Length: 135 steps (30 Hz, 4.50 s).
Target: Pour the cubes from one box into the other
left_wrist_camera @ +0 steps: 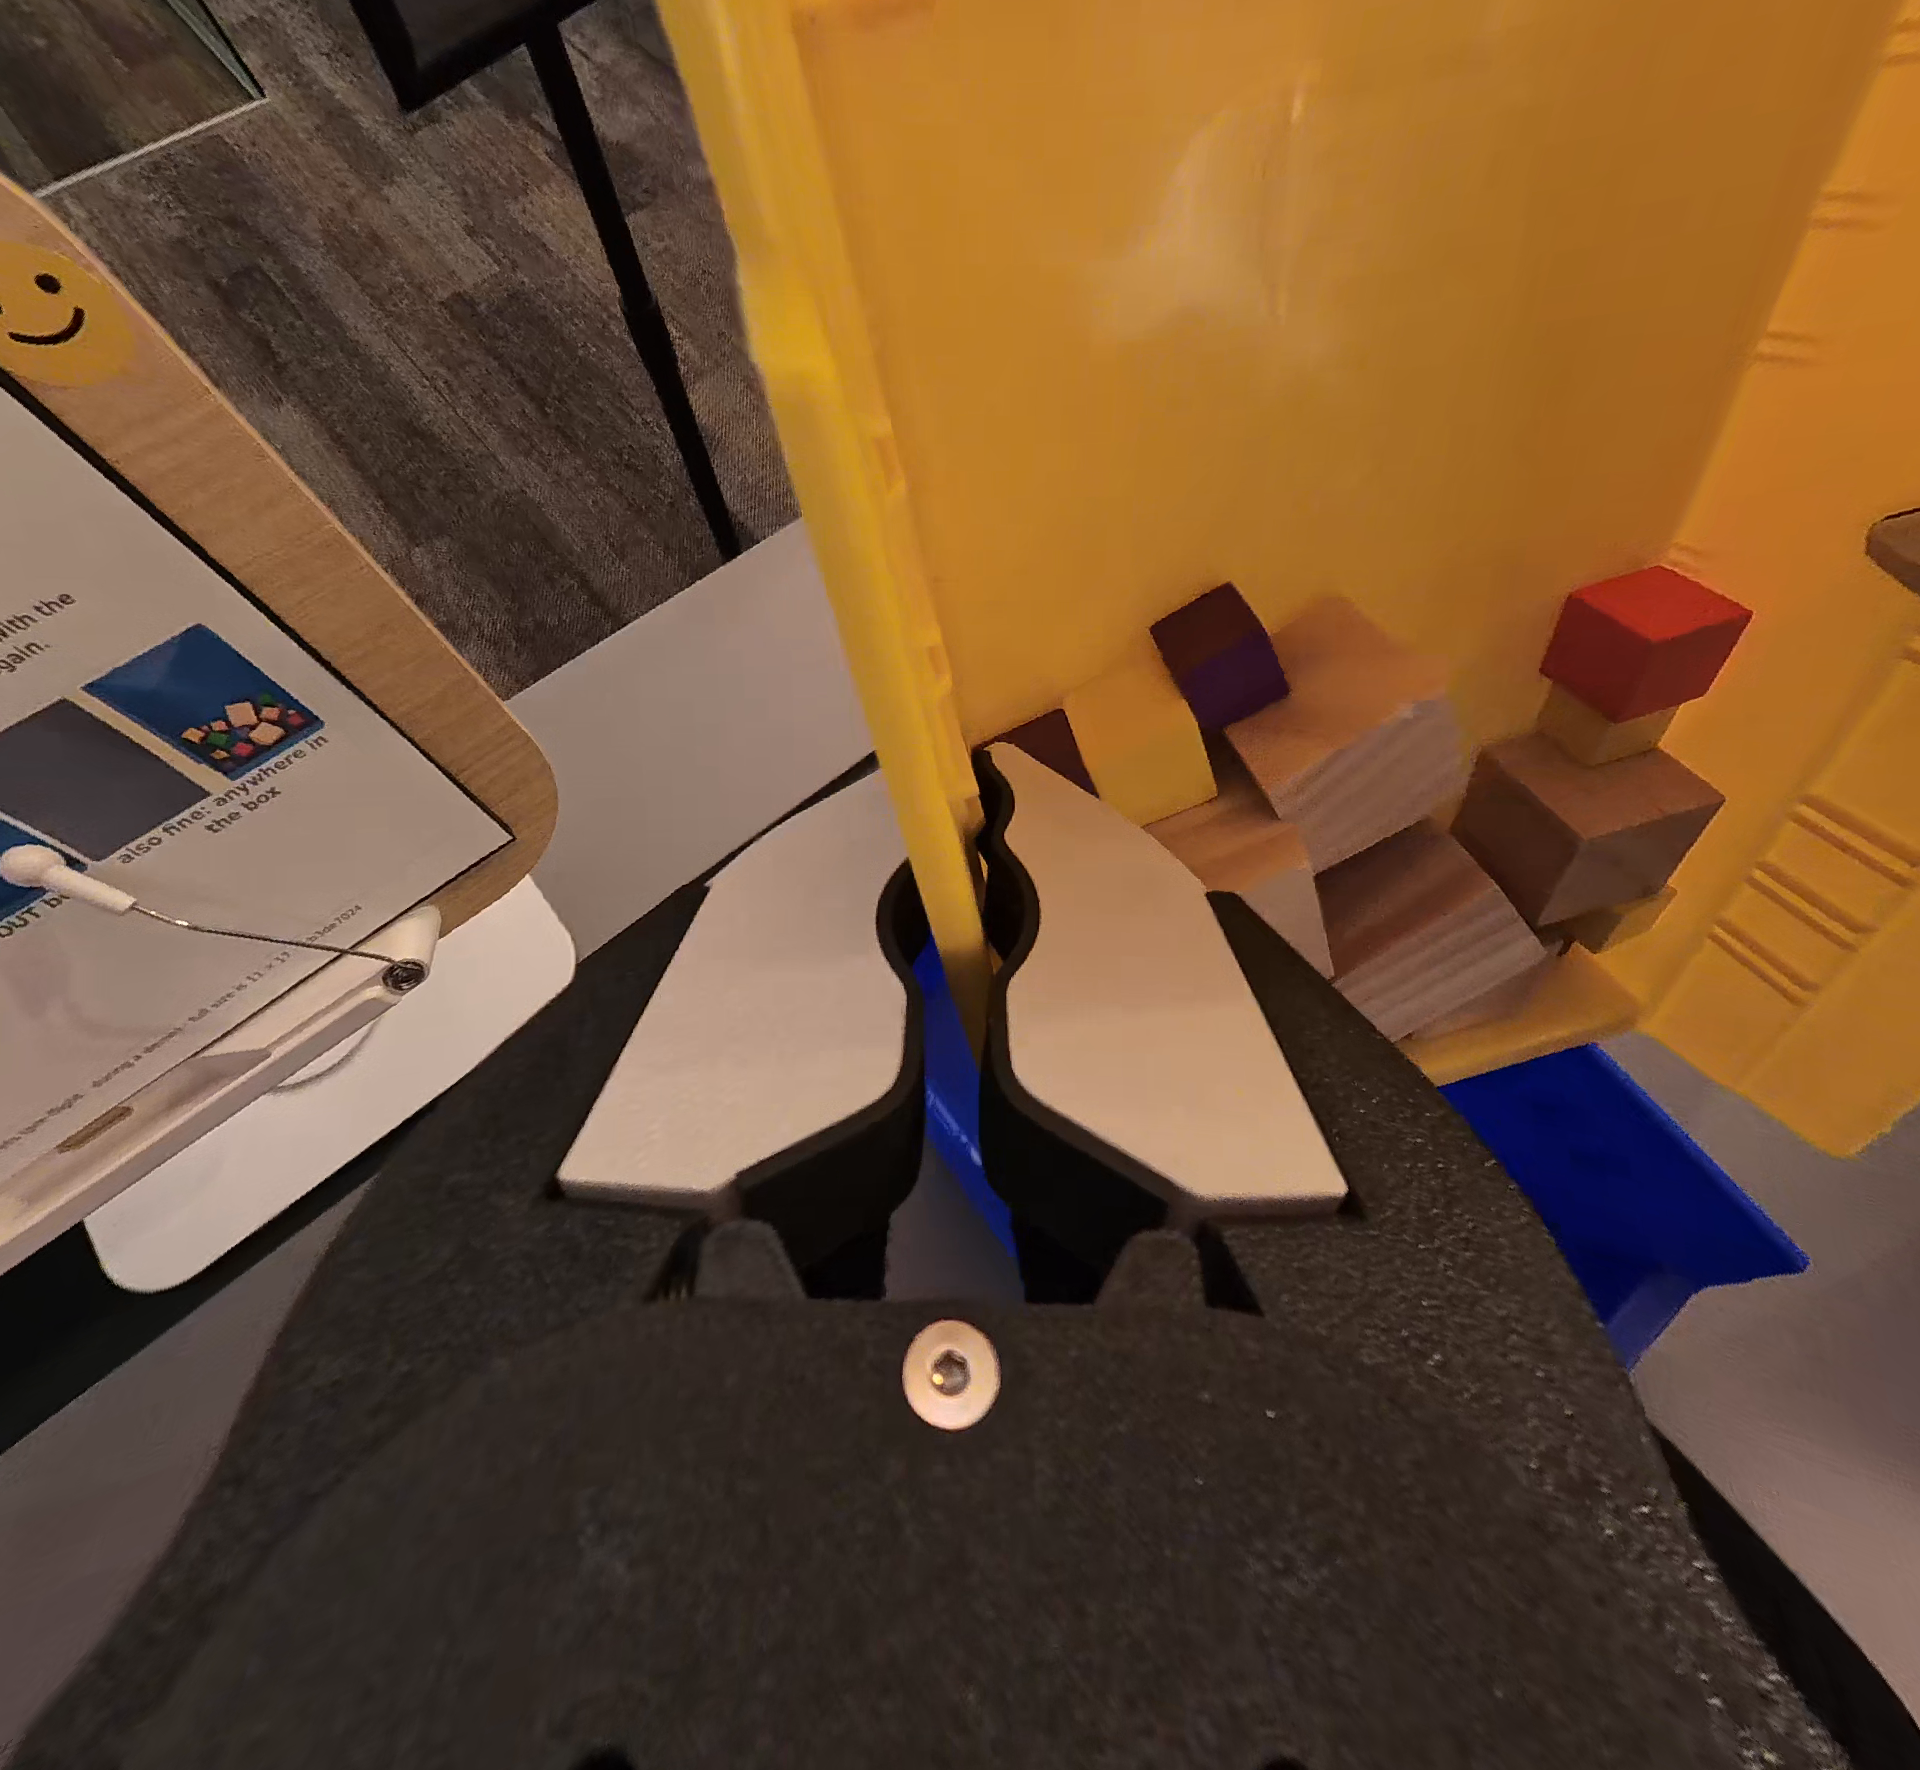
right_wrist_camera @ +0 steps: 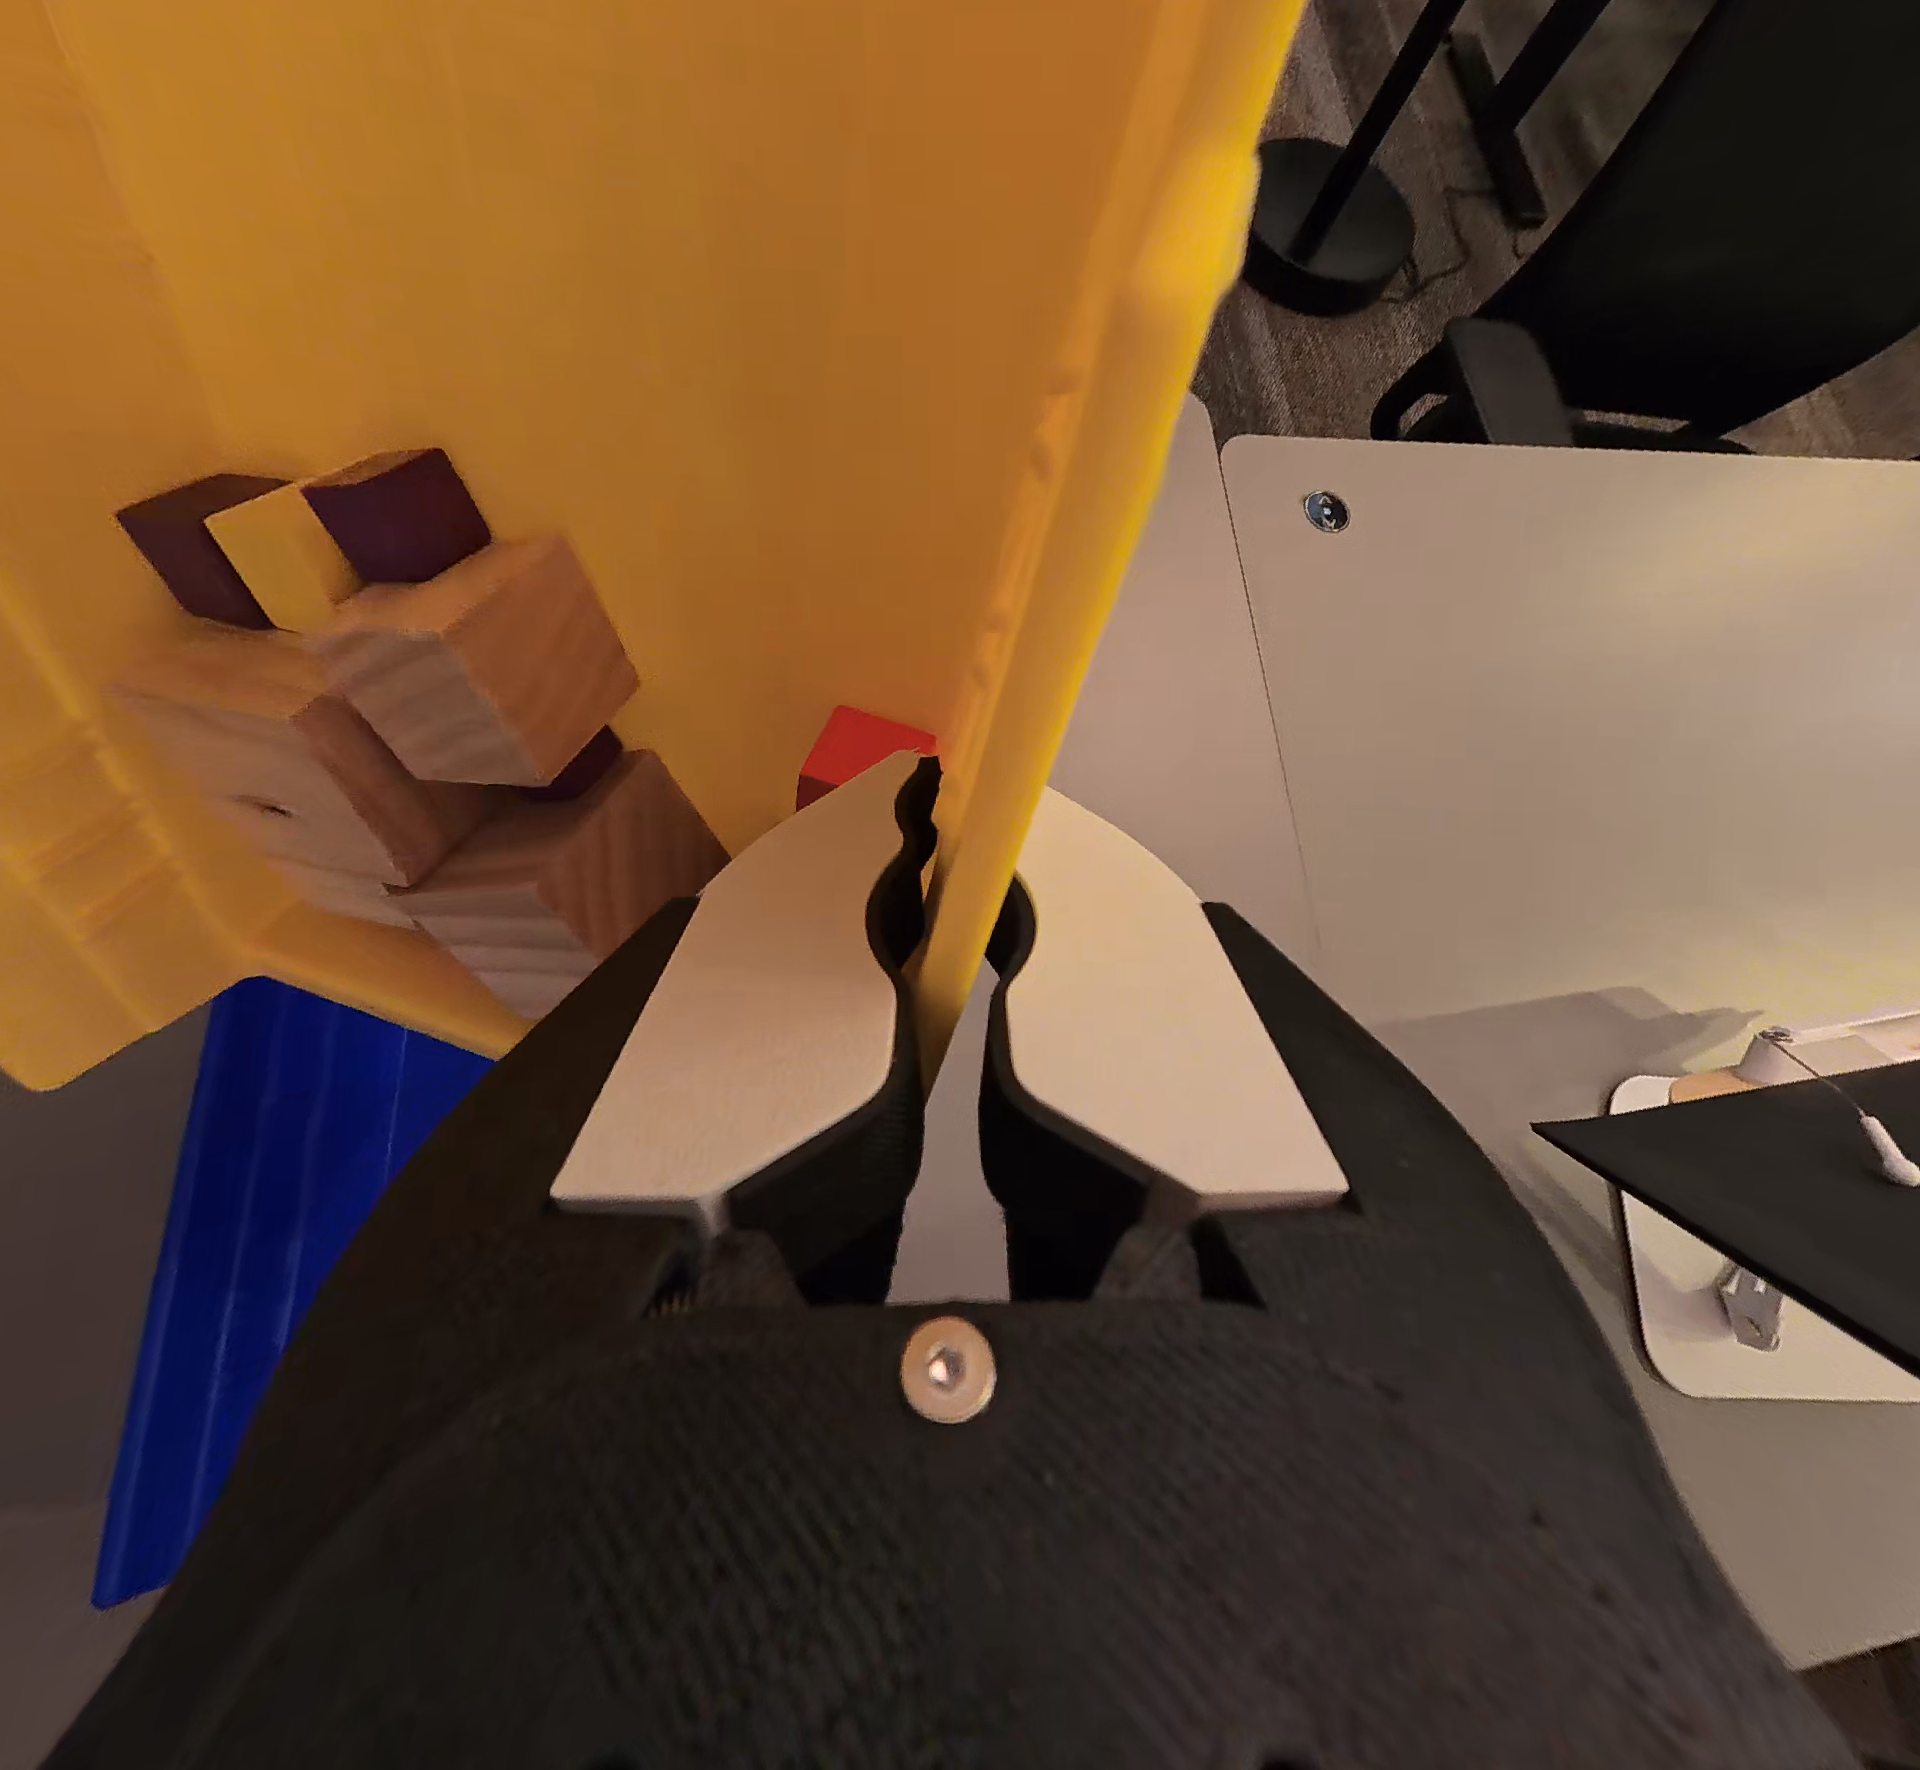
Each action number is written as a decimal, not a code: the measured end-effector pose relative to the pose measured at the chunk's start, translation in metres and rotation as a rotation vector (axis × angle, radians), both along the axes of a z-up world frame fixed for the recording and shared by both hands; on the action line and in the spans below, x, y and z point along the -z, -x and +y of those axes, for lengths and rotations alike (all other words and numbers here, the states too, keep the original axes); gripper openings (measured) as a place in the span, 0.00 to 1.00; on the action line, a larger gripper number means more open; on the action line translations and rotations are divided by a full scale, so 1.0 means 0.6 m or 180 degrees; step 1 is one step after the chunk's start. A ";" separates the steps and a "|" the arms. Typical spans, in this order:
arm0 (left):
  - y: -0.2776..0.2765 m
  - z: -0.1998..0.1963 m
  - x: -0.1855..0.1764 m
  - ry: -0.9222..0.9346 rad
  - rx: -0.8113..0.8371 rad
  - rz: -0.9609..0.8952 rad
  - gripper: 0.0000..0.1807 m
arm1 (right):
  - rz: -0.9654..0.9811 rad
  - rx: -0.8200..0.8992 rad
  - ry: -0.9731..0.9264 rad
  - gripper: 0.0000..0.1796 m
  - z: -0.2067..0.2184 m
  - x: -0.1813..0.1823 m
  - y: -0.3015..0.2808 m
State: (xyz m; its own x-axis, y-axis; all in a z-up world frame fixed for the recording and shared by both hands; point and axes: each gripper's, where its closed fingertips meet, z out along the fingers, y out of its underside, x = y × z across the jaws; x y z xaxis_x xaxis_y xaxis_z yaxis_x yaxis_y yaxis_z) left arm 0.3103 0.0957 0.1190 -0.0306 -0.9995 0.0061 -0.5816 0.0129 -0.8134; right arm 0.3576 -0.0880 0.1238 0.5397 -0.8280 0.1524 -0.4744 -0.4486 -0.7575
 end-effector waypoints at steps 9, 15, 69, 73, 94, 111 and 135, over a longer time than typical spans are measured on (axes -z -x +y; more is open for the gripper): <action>-0.005 -0.003 -0.012 0.0018 0.0040 -0.0529 0.02 | -0.0481 0.0040 -0.0061 0.03 -0.004 -0.019 0.002; -0.006 -0.004 -0.022 0.0034 0.0041 -0.0698 0.02 | -0.0668 0.0060 -0.0064 0.03 -0.006 -0.030 0.005; -0.010 0.000 0.002 0.0647 0.0093 -0.1189 0.03 | -0.1215 0.0048 0.0522 0.03 0.006 -0.072 0.016; -0.013 -0.004 0.021 0.0783 0.0114 -0.1047 0.02 | -0.1001 0.0069 0.0573 0.03 0.003 -0.058 0.016; -0.015 0.002 0.031 0.0837 0.0120 -0.1037 0.03 | -0.1078 0.0018 0.0707 0.03 0.009 -0.054 0.011; -0.011 -0.004 0.008 0.1053 0.0020 -0.1392 0.03 | -0.1379 0.0061 0.0619 0.03 0.006 -0.081 0.023; -0.016 -0.007 0.069 0.1223 0.0048 -0.1010 0.03 | -0.0927 0.0069 0.0851 0.03 0.005 -0.025 0.018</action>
